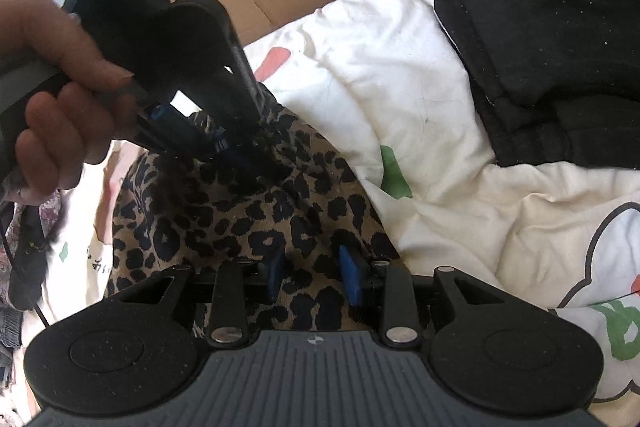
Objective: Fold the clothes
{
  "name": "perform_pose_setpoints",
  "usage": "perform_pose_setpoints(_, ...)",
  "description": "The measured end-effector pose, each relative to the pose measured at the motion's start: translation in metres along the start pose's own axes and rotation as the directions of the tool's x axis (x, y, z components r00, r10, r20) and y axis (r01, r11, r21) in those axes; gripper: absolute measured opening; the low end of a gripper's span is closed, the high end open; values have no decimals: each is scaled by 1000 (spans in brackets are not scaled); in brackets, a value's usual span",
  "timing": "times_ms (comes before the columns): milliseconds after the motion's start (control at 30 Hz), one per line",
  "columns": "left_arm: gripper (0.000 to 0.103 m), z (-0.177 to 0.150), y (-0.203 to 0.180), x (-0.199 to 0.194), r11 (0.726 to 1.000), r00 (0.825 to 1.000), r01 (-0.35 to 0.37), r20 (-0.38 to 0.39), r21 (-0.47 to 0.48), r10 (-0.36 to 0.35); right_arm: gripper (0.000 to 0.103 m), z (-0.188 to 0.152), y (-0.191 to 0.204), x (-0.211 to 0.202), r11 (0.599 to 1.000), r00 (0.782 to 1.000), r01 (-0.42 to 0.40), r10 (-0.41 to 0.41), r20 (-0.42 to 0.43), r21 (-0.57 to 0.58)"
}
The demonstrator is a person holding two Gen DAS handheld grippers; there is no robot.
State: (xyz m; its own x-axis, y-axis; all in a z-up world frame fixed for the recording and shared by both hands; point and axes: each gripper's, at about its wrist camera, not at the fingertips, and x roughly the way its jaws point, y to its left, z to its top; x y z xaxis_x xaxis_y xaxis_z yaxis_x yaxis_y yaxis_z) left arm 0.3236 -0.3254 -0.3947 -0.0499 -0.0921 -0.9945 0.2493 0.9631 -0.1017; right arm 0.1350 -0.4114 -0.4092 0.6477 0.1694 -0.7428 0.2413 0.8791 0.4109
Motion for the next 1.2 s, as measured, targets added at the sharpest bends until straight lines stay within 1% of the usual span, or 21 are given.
perform_pose_setpoints(100, 1, -5, 5, -18, 998, 997, 61, 38, 7, -61, 37, -1, 3, -3, 1000, 1000, -8, 8, 3, -19)
perform_pose_setpoints(233, 1, -11, 15, -40, 986, 983, 167, 83, -8, -166, 37, -1, 1, -6, 1000, 1000, -19, 20, 11, -16)
perform_pose_setpoints(267, 1, -11, 16, -43, 982, 977, 191, 95, -10, -189, 31, -1, 1, -7, 999, 1000, -30, 30, 8, -18)
perform_pose_setpoints(300, 0, -10, 15, -45, 978, 973, 210, 105, -10, -207, 15, -1, 1, -9, 999, 999, -38, 38, 8, -21)
perform_pose_setpoints(333, 0, -9, 14, -48, 974, 967, 228, 116, -9, -226, 7, -1, 1, -11, 999, 999, -36, 37, 17, -25)
perform_pose_setpoints(367, 0, -8, 13, -51, 969, 962, 247, 127, -8, -244, 3, -1, 1, -15, 999, 999, -36, 37, 28, -19)
perform_pose_setpoints(400, 0, -8, 13, -53, 965, 957, 262, 135, -10, -258, 1, -1, 1, -18, 999, 999, -39, 39, 36, -14)
perform_pose_setpoints(467, 0, -9, 14, -52, 959, 950, 284, 142, -26, -277, 1, -1, 1, -25, 999, 998, -42, 42, 52, -5)
perform_pose_setpoints(567, 0, -9, 17, -51, 951, 941, 309, 152, -31, -301, 1, -1, 4, -30, 1000, 998, -23, 24, 66, -14)
perform_pose_setpoints(700, 0, -9, 14, -44, 944, 933, 329, 159, -8, -323, 0, 0, -2, -28, 1000, 997, 6, -7, 71, 10)
perform_pose_setpoints(800, 0, -4, 9, -29, 941, 929, 339, 155, 9, -336, 1, -2, -13, -22, 998, 998, 31, -34, 61, 51)
perform_pose_setpoints(933, 0, 1, 5, -4, 940, 928, 340, 158, 15, -338, 2, -7, -26, -24, 994, 997, 48, -54, 54, 100)
perform_pose_setpoints(1067, 2, 5, 4, 10, 935, 925, 353, 147, 14, -352, 2, -16, -37, -38, 990, 998, 49, -54, 42, 129)
perform_pose_setpoints(1133, 5, 8, 3, 7, 935, 924, 354, 138, 33, -355, 2, -18, -43, -49, 988, 997, 57, -64, 45, 143)
perform_pose_setpoints(1167, 6, 9, 2, 3, 936, 927, 347, 136, 53, -351, 2, -19, -45, -56, 987, 996, 64, -72, 49, 150)
perform_pose_setpoints(1200, 10, 9, 0, -3, 942, 932, 324, 140, 88, -334, 2, -20, -46, -62, 986, 995, 78, -86, 48, 147)
